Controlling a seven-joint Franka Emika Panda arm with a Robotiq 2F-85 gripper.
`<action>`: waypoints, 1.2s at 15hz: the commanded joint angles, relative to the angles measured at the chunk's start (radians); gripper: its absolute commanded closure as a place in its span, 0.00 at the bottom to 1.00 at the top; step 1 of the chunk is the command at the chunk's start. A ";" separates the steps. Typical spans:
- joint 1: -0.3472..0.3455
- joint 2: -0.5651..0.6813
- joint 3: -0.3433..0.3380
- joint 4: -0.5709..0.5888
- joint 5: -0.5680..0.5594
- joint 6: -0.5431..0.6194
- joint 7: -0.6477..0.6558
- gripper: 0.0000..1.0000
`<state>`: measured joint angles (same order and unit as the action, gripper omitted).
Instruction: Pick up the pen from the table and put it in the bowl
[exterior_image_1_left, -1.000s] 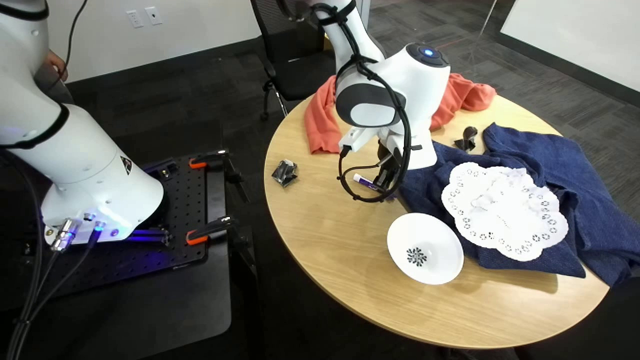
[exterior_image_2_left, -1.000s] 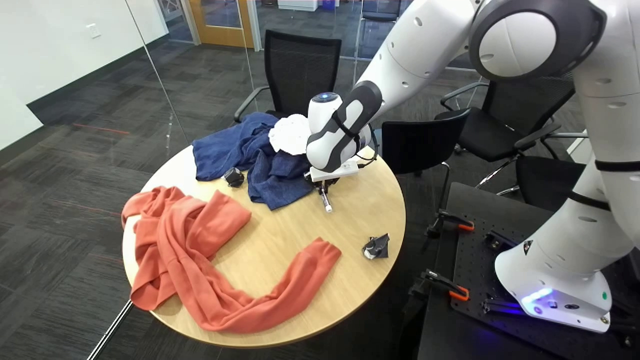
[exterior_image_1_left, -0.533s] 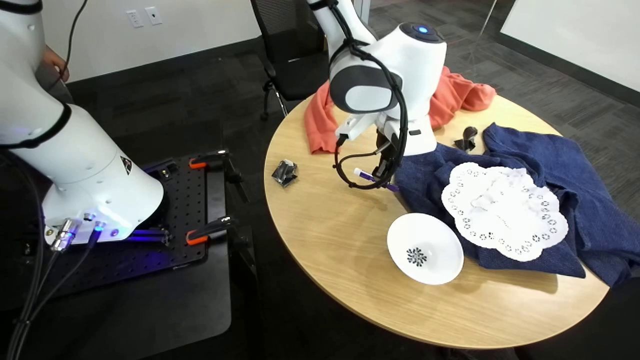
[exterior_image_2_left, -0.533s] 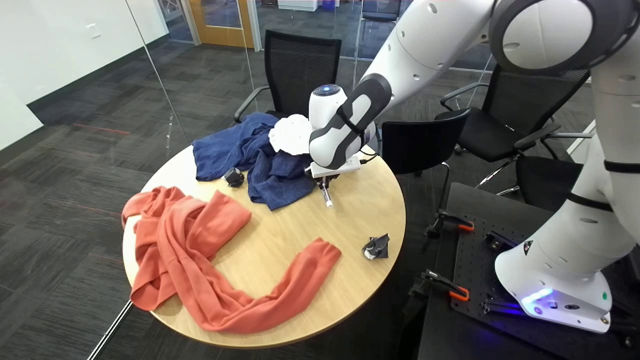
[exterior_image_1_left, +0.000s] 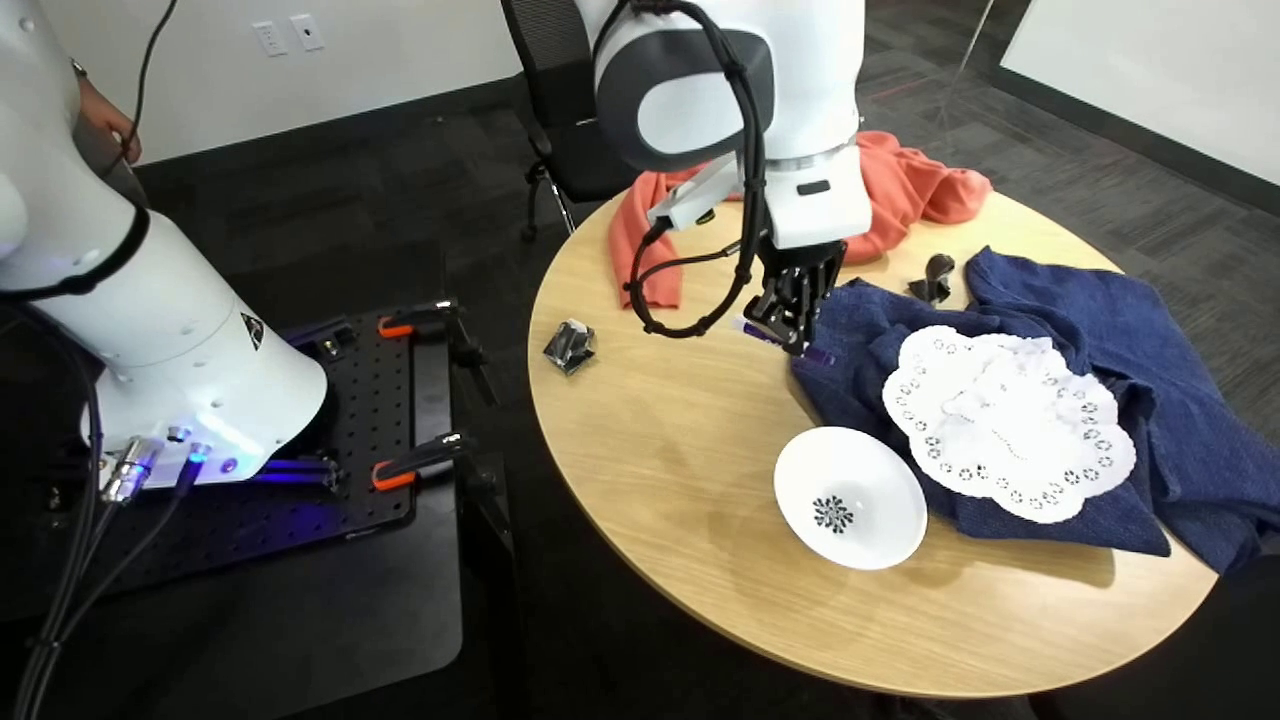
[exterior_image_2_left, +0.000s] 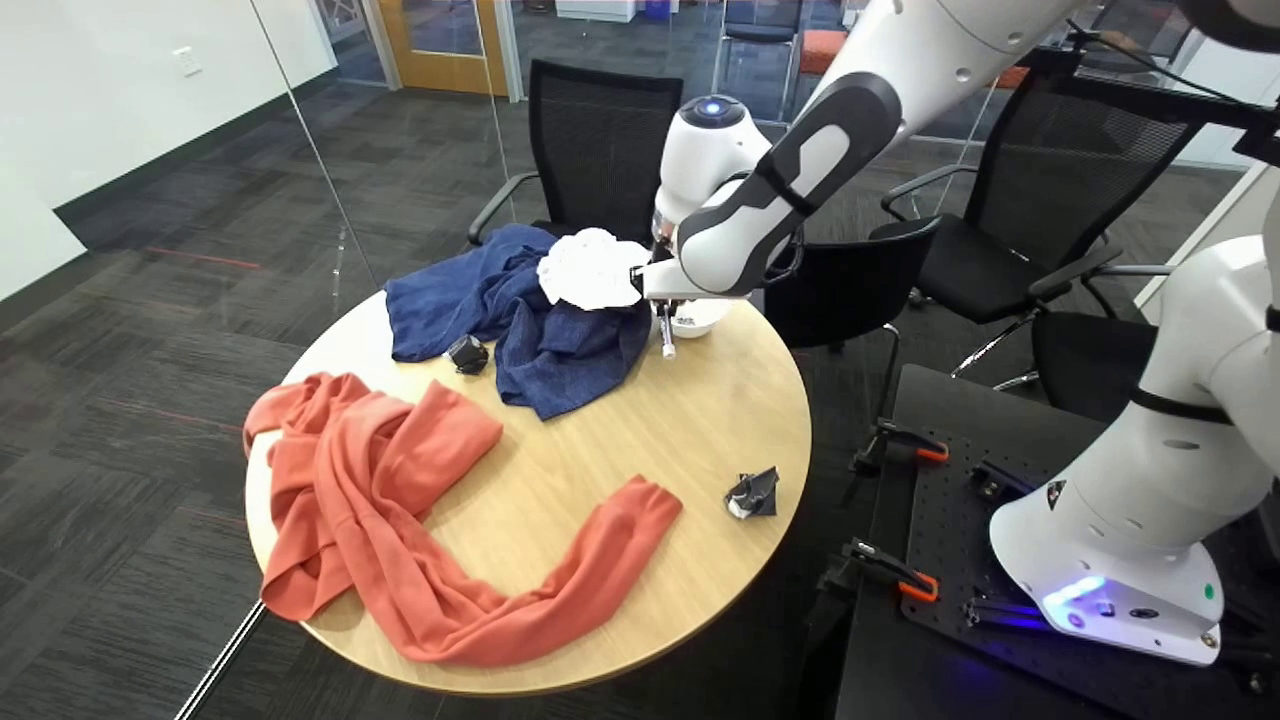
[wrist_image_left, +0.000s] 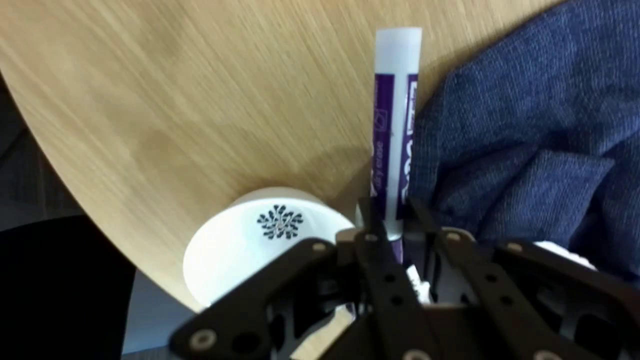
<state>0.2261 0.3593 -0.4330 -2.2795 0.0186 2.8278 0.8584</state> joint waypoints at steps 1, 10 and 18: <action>0.049 -0.074 -0.117 -0.046 -0.167 0.039 0.193 0.95; 0.024 -0.036 -0.208 0.031 -0.407 0.033 0.530 0.95; 0.040 0.088 -0.250 0.103 -0.427 0.033 0.689 0.95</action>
<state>0.2519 0.3840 -0.6527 -2.2206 -0.3808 2.8500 1.4669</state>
